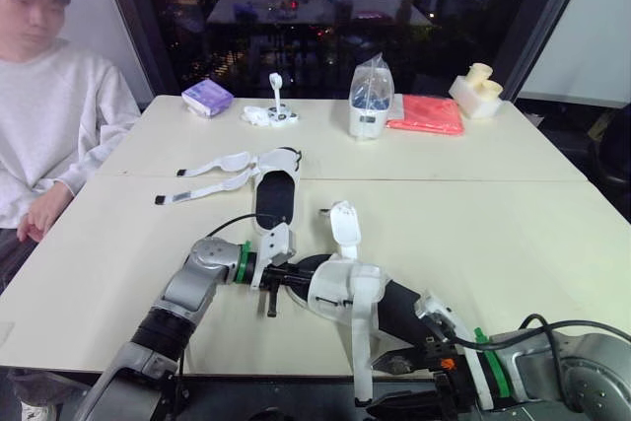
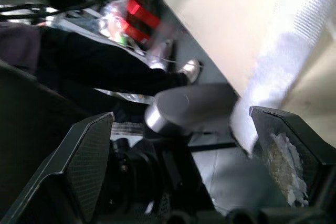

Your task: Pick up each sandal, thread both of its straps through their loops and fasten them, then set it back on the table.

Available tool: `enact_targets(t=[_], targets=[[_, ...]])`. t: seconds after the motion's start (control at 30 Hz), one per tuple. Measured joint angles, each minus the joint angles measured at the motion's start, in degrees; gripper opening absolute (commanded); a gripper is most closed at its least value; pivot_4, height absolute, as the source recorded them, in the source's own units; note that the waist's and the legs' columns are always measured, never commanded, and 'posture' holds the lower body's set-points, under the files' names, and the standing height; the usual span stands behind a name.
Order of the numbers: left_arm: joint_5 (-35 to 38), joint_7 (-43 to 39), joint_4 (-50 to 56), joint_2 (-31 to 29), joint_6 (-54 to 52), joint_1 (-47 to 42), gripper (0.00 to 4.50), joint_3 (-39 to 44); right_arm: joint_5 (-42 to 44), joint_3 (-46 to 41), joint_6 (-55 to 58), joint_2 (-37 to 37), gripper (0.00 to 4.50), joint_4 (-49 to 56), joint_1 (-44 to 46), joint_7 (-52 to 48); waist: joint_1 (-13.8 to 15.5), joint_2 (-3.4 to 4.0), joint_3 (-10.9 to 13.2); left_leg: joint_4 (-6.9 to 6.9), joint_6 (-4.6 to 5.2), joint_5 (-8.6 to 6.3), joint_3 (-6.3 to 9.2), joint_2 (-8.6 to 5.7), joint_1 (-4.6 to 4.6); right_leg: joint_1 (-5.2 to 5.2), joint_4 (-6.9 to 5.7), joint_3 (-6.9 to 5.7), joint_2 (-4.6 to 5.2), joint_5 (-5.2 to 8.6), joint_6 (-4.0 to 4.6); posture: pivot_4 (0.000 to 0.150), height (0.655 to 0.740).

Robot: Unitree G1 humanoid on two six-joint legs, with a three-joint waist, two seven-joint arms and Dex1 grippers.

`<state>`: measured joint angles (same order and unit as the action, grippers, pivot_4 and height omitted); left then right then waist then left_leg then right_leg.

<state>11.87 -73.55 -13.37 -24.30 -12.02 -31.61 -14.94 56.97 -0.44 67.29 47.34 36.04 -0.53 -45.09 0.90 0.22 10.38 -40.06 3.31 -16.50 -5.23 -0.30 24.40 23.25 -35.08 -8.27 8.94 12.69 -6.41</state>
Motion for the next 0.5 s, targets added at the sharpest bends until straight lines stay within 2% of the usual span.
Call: enact_targets(t=[0.2, 0.4, 0.5], targets=[[0.06, 1.02, 5.22, -0.60, -1.83, 3.00, 0.00, -0.05, -0.24, -0.16, 0.08, -3.93, 4.49, -4.15, 0.56, 4.34, -0.01, 0.00, 0.00, 0.01, 0.01, 0.00, -0.01, 0.00, 0.01, 0.01, -0.01, 0.00, -0.13, 0.00, 0.00, 0.150, 0.7400], [0.14, 3.12, 8.83, -0.86, -4.04, 5.11, 0.00, 0.03, 4.08, -1.36, 3.03, -9.00, 4.49, -7.18, 2.47, 8.99, -0.06, 0.01, 0.00, 0.01, 0.06, -0.03, 0.00, 0.00, 0.01, 0.02, -0.03, 0.01, -0.13, 0.00, 0.00, 0.150, 0.7400], [0.19, 4.00, 9.37, -0.76, -4.59, 5.47, 0.00, 0.04, 5.30, -1.74, 3.87, -10.52, 3.66, -8.18, 3.19, 10.80, -0.03, 0.01, 0.00, 0.01, 0.07, -0.03, 0.00, 0.00, 0.01, 0.02, -0.03, 0.01, -0.14, 0.00, 0.00, 0.150, 0.7400]])
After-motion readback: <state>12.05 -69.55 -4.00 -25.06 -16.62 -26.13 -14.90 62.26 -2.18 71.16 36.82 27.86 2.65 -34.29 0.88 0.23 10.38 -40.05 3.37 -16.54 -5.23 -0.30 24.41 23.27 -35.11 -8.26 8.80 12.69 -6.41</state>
